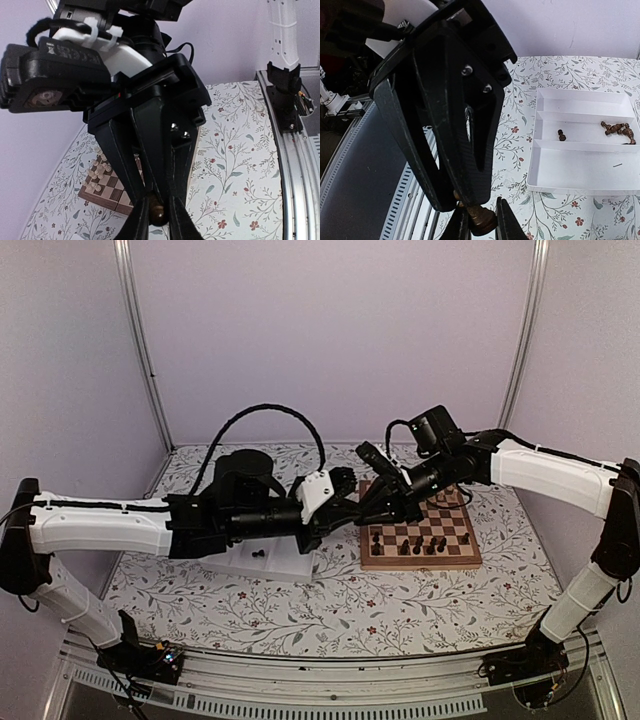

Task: Set up the chess pieces on the board
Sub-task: Place the chess piece on the chessboard.

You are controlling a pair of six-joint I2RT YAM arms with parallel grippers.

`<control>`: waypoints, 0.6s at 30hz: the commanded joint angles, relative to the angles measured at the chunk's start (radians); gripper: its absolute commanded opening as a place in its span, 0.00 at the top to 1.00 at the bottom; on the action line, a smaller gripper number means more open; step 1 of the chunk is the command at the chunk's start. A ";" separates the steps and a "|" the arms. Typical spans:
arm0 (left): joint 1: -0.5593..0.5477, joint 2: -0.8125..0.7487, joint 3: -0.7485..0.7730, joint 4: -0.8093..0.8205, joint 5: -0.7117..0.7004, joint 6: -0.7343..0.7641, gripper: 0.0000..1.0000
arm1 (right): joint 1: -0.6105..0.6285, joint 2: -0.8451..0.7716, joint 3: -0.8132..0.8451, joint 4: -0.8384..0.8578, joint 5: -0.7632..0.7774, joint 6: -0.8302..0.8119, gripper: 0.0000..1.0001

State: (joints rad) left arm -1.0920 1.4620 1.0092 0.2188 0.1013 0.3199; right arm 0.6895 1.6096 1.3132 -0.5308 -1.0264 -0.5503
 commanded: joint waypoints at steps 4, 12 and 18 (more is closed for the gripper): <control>0.023 0.011 0.025 -0.017 -0.007 -0.039 0.82 | 0.002 -0.027 -0.015 -0.005 0.001 -0.024 0.87; 0.034 0.011 0.023 -0.032 -0.043 -0.049 0.78 | 0.001 -0.033 -0.020 -0.005 -0.001 -0.026 0.87; 0.043 0.029 0.041 -0.050 -0.019 -0.064 0.89 | 0.001 -0.030 -0.017 -0.003 -0.001 -0.027 0.87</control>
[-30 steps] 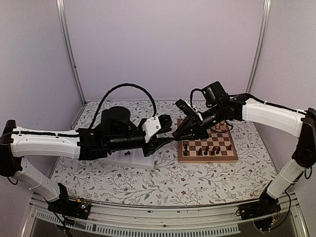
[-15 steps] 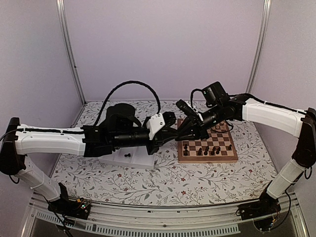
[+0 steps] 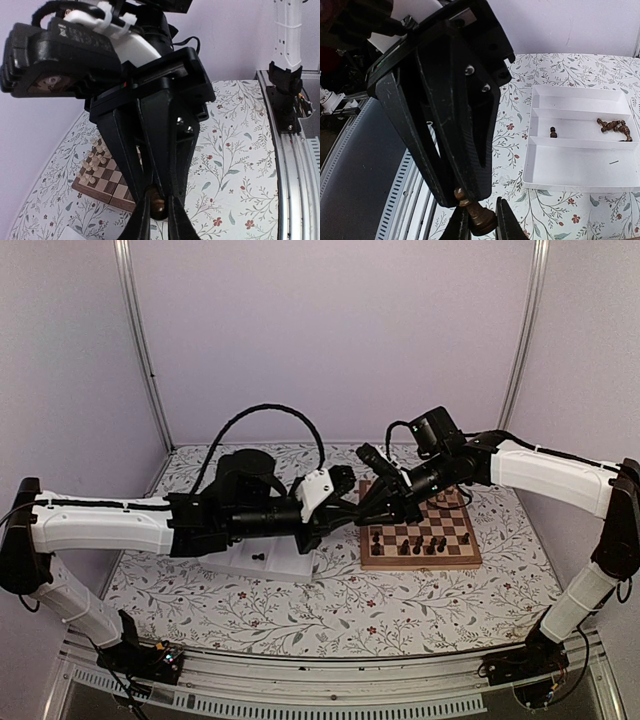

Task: Set up the chess pieces on the board
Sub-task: Place the chess piece on the chessboard.

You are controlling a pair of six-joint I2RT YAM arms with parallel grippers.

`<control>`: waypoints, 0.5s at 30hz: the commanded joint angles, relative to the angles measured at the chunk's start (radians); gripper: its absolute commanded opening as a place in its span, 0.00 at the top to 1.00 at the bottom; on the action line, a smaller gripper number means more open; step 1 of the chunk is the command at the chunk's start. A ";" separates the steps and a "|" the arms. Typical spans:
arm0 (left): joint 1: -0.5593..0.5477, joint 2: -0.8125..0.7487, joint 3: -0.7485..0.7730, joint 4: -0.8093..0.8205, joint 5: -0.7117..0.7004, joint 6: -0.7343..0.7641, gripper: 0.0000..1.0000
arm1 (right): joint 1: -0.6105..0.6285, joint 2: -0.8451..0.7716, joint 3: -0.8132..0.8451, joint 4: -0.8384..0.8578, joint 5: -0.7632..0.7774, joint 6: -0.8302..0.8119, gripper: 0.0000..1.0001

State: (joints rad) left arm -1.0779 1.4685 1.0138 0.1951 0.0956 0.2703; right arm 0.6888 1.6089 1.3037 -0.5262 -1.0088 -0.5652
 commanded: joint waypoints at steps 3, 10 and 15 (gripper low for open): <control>0.037 0.038 0.053 -0.042 -0.005 -0.018 0.90 | 0.003 -0.033 -0.007 -0.005 -0.006 -0.014 0.86; 0.083 0.121 0.187 -0.151 0.047 -0.039 0.92 | -0.024 -0.088 -0.072 -0.007 0.185 -0.046 0.58; 0.118 0.265 0.375 -0.352 0.107 -0.046 0.92 | -0.181 -0.165 -0.209 -0.034 0.300 -0.113 0.48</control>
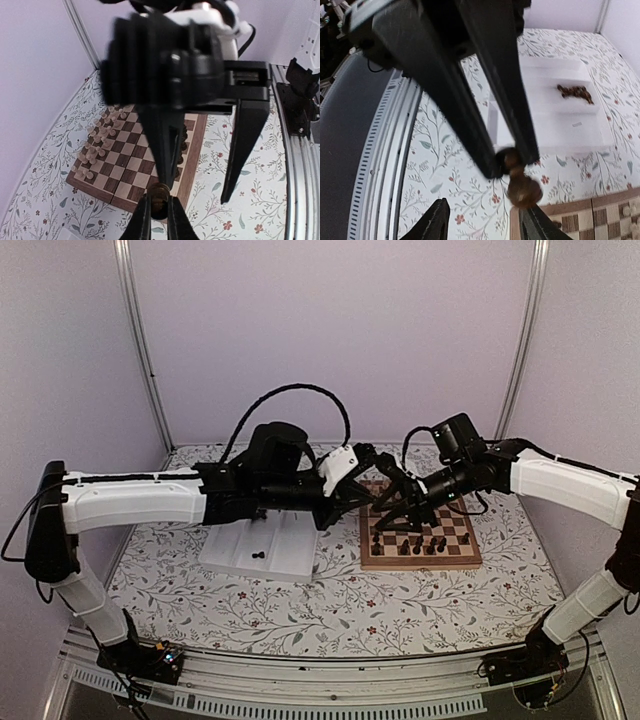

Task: Set up the chess pieces on the board
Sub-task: Place the chess piece on the chessboard.

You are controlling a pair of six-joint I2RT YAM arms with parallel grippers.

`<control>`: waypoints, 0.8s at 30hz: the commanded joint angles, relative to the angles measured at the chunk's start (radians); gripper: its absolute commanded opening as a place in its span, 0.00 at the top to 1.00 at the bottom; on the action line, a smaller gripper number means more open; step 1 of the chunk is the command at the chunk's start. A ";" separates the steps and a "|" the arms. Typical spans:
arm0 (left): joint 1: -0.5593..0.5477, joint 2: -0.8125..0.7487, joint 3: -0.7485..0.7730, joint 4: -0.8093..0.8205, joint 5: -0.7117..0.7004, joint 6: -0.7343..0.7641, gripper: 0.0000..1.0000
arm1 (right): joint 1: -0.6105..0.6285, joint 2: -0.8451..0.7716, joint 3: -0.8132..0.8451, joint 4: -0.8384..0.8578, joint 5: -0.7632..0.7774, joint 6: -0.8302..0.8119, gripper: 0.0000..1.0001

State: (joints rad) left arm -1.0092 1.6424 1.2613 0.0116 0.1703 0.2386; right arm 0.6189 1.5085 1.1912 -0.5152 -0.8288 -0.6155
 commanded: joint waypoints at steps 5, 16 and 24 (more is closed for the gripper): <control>0.062 0.259 0.345 -0.351 0.062 -0.018 0.92 | -0.314 -0.144 -0.220 -0.073 0.154 -0.151 0.43; 0.066 0.648 0.883 -0.698 0.087 -0.017 0.93 | -0.426 -0.226 -0.300 0.096 0.326 -0.032 0.42; 0.056 0.779 0.994 -0.764 0.066 -0.001 0.93 | -0.427 -0.224 -0.315 0.115 0.376 -0.009 0.42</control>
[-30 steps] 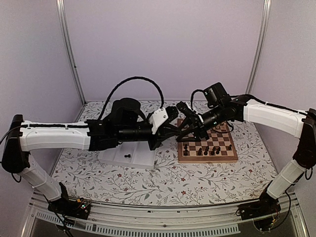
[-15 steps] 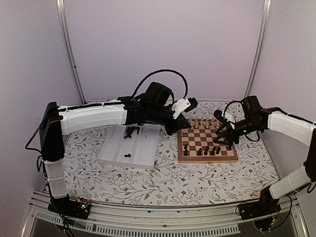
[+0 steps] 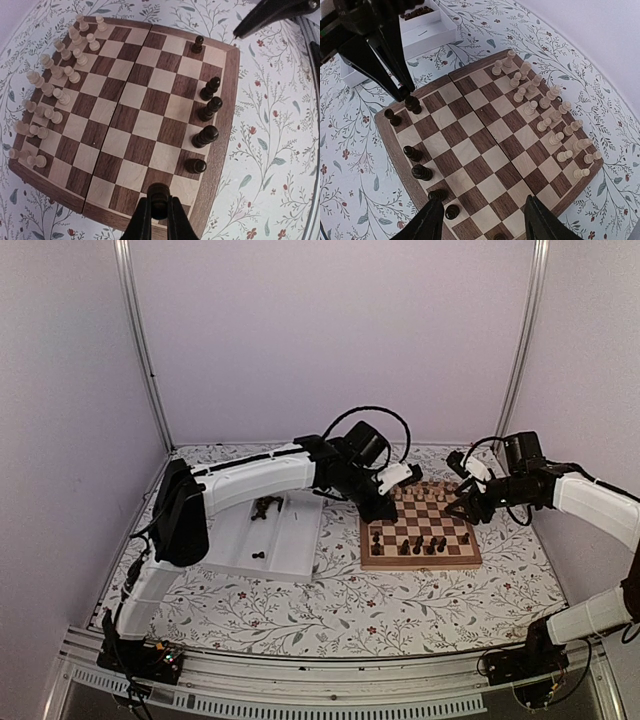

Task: Set up the chess pieces on the board
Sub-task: Place the chess piece on the chessboard.

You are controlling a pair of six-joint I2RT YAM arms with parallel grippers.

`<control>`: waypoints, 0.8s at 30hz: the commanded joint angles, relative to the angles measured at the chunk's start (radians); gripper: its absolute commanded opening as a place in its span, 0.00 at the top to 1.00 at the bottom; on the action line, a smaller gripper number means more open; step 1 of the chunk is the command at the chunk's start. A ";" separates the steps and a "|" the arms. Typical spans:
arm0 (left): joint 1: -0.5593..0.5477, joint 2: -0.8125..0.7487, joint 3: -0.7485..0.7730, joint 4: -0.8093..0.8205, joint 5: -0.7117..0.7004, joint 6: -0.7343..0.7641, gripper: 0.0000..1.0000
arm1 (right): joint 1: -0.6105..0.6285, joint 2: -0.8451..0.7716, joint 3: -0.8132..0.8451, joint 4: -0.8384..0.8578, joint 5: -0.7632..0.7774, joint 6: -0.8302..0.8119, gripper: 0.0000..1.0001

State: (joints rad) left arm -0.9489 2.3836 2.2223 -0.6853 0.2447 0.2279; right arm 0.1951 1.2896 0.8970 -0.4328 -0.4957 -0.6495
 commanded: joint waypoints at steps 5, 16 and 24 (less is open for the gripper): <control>-0.011 0.072 0.038 -0.045 -0.029 0.009 0.93 | -0.003 -0.006 -0.029 0.034 0.051 0.023 0.42; -0.015 0.148 0.083 -0.034 -0.014 0.007 0.92 | -0.002 -0.006 -0.036 0.034 0.051 0.016 0.41; -0.015 0.164 0.083 -0.043 -0.007 0.008 0.91 | -0.003 0.003 -0.038 0.034 0.050 0.010 0.41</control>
State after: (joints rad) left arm -0.9573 2.5298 2.2787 -0.7235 0.2237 0.2314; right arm 0.1951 1.2896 0.8700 -0.4171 -0.4500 -0.6415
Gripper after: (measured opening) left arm 0.098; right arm 0.586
